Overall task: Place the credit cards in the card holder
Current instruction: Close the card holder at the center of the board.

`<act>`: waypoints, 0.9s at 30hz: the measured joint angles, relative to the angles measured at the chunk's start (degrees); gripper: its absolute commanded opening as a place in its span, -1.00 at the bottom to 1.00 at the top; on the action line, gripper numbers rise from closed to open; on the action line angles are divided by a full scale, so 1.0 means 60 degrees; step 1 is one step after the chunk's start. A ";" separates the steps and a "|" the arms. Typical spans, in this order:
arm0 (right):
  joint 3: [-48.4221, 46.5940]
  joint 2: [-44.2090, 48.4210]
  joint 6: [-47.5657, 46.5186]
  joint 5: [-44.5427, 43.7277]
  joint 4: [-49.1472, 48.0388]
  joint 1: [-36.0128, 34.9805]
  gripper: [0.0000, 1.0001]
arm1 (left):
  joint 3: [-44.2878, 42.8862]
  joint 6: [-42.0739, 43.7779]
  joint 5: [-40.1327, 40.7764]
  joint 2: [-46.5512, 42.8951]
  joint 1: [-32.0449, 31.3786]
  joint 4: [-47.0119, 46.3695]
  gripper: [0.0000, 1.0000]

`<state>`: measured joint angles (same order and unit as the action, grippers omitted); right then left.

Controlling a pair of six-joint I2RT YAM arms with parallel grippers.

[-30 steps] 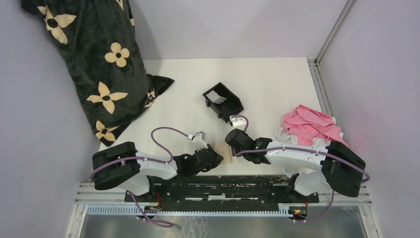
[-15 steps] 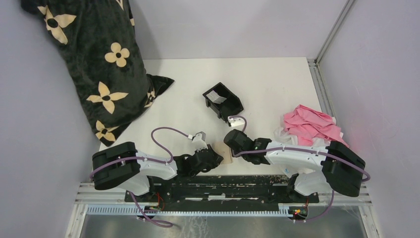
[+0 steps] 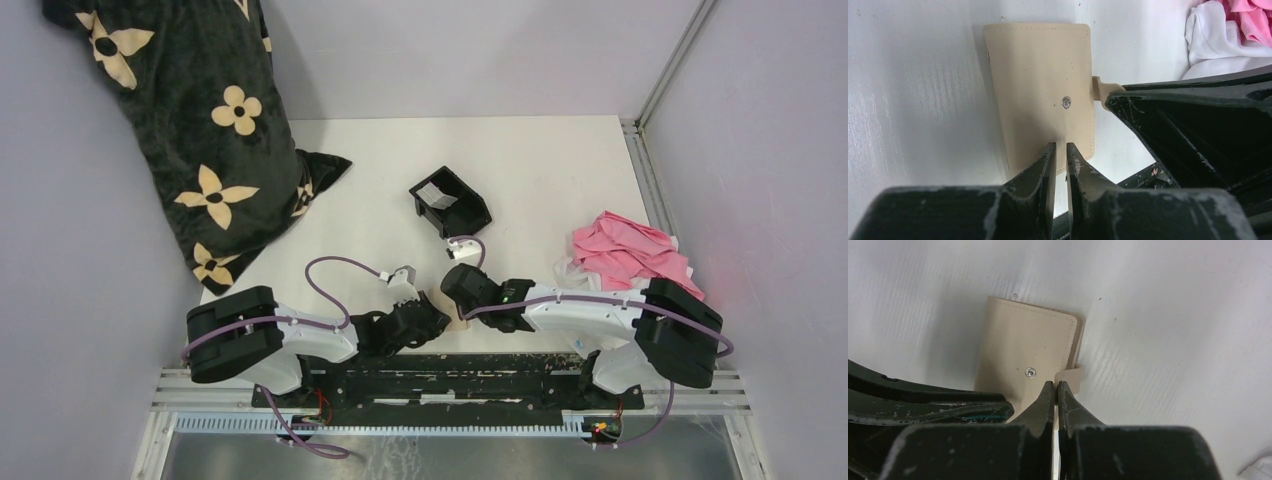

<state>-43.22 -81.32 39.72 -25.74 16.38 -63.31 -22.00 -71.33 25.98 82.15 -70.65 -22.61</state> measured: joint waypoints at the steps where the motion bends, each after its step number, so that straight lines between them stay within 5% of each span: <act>1: -0.0022 -0.0062 -0.0004 0.0015 -0.0011 -0.0022 -0.98 | 0.0000 0.0000 0.0007 0.0004 -0.0007 -0.0004 -0.59; 27: -0.0601 -0.1279 0.0000 0.0175 -0.0222 -0.0262 -0.98 | -0.0004 -0.0007 0.0117 0.0066 -0.0062 -0.0040 -0.60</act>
<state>-46.83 -88.99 39.72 -24.69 15.05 -64.88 -22.02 -71.37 26.68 82.54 -71.02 -22.85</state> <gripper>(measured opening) 0.021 0.204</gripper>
